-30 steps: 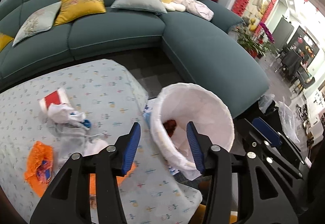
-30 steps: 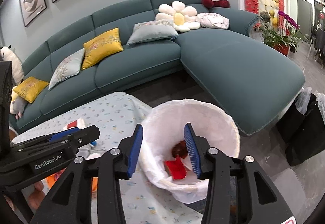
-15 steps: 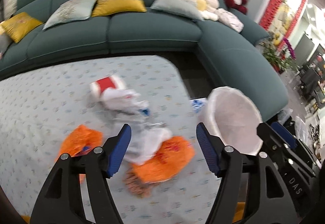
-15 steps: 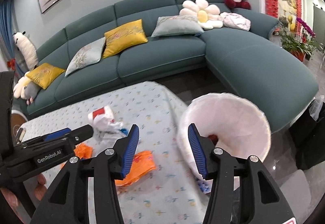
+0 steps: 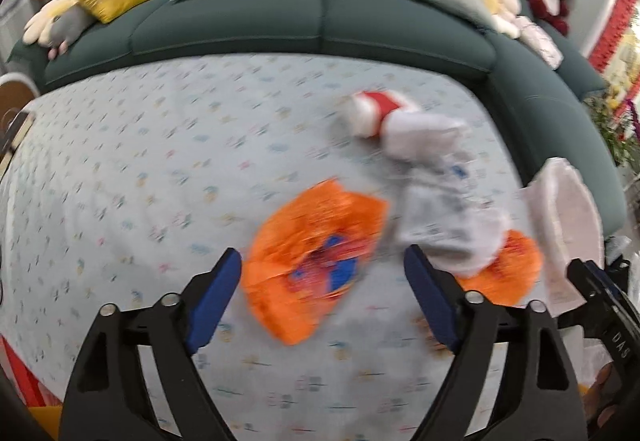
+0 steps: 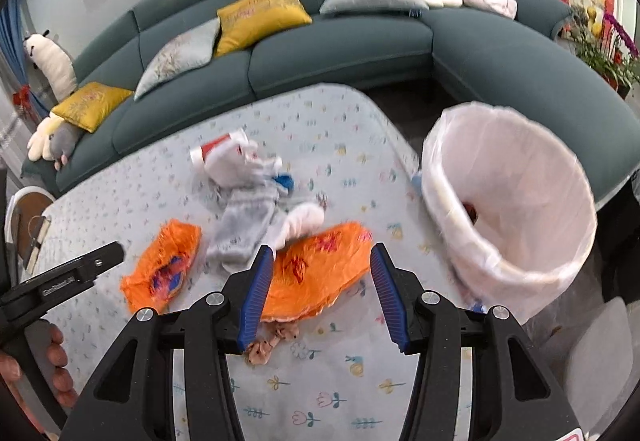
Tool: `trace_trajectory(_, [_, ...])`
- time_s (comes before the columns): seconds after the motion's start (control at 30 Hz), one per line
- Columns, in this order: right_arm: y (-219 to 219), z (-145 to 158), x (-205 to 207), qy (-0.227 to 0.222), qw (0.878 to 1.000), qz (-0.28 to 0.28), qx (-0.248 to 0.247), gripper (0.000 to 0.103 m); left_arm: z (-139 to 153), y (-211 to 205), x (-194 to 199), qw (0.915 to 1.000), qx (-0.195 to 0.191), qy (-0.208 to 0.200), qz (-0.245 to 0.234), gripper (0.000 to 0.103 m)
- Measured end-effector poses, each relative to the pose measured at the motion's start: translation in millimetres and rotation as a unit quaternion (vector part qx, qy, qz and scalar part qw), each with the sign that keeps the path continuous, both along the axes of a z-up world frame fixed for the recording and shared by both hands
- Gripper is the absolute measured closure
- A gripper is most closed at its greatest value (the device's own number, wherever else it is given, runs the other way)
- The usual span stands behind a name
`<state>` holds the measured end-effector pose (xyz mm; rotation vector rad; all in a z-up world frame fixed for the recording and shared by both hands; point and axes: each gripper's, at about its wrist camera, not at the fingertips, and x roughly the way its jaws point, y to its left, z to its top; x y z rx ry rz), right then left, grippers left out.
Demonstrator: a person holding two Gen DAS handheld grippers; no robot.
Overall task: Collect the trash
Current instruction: 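Return to the table and grasp an orange plastic bag with each tool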
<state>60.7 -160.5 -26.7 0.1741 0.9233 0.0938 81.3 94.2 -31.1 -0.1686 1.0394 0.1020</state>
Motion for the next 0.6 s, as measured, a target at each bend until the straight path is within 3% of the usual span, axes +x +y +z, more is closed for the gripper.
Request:
trace_trajectory(0.2, [5, -32, 5, 0.036, 0.999, -0.008, -0.001, 0.054, -40, 32, -3, 0.998, -0.025, 0.04, 0.042, 0.021])
trace_trajectory(0.47, [1, -54, 18, 0.064, 0.997, -0.022, 0.031, 0.053, -69, 36, 1, 0.9961, -0.045, 0.061, 0.045, 0.022])
trace_trajectory(0.53, [2, -56, 21, 0.067, 0.997, -0.023, 0.037, 0.053, -75, 37, 2, 0.9957, -0.048, 0.064, 0.047, 0.026])
trace_trajectory(0.6, [4, -59, 24, 0.07, 0.996, -0.022, 0.041, 0.053, -79, 37, 3, 0.9953, -0.051, 0.071, 0.042, 0.038])
